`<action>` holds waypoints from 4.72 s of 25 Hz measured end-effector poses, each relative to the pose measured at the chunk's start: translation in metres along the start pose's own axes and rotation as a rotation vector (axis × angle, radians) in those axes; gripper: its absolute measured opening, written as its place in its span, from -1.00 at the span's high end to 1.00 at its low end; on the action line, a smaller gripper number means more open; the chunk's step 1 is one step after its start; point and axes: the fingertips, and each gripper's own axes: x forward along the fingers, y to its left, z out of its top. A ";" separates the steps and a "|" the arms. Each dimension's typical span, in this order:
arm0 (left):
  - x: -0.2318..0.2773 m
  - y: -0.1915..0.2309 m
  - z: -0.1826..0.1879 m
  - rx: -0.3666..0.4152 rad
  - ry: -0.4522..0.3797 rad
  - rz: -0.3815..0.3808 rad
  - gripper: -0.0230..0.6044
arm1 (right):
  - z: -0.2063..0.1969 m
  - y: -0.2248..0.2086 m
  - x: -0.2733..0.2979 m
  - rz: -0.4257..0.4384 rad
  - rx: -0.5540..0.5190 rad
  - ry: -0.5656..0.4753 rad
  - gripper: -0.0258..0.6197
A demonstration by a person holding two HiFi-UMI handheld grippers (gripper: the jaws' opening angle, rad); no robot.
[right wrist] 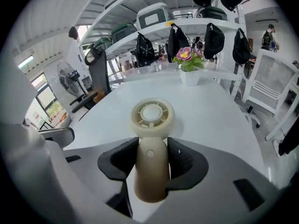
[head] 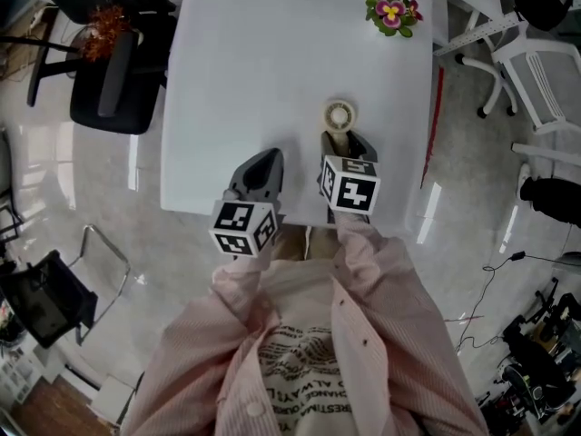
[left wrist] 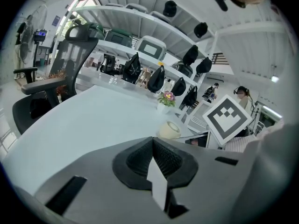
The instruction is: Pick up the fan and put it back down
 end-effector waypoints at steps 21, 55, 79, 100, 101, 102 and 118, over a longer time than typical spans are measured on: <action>-0.044 -0.065 0.044 0.071 -0.134 0.011 0.92 | 0.072 -0.005 -0.116 0.240 -0.087 -0.234 0.35; -0.150 -0.132 0.176 0.336 -0.539 0.070 0.92 | 0.176 -0.039 -0.304 0.389 -0.174 -0.680 0.35; -0.146 -0.105 0.141 0.224 -0.487 0.192 0.92 | 0.160 -0.033 -0.267 0.459 -0.196 -0.580 0.35; -0.064 -0.017 0.061 0.023 -0.205 0.169 0.92 | 0.108 0.005 -0.110 0.397 -0.210 -0.287 0.35; -0.058 -0.014 0.055 0.008 -0.188 0.167 0.92 | 0.103 0.005 -0.101 0.391 -0.211 -0.271 0.35; -0.052 -0.012 0.050 -0.006 -0.174 0.164 0.92 | 0.099 0.006 -0.093 0.385 -0.213 -0.254 0.35; 0.000 0.006 -0.010 -0.107 -0.023 0.143 0.92 | 0.021 0.006 0.003 0.281 -0.264 0.032 0.35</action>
